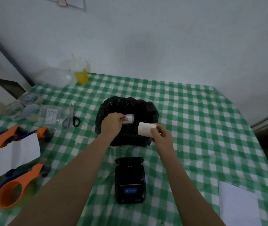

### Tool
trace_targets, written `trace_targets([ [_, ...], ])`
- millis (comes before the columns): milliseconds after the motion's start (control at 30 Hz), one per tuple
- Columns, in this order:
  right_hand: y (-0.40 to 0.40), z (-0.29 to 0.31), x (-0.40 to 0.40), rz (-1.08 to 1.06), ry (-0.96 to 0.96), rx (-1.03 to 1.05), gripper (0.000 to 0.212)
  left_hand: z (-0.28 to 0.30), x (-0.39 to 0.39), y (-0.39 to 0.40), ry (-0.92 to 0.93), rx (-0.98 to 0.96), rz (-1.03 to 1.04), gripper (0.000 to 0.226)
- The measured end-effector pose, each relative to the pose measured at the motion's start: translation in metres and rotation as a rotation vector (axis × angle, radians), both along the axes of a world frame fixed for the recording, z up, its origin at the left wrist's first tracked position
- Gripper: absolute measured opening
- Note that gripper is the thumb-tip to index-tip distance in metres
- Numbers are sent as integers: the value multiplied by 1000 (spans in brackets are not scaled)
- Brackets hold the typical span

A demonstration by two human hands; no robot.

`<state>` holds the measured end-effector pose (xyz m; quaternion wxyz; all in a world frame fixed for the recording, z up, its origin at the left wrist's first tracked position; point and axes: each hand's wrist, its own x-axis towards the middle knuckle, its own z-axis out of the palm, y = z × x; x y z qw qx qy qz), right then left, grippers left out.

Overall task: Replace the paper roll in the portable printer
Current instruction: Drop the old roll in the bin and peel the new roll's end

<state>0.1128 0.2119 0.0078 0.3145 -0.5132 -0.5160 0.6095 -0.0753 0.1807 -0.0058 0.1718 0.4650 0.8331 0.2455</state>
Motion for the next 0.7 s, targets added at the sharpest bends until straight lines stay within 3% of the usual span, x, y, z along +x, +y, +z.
trace_targets([
  [300, -5, 1, 2, -13, -1, -17, 26, 3, 2, 0, -98, 23, 6, 20],
  [433, -9, 6, 5, -7, 18, -12, 23, 8, 2, -2, -163, 65, 41, 5],
  [700, -15, 12, 5, -24, 51, -19, 23, 24, 3, -2, -174, 145, 10, 8],
])
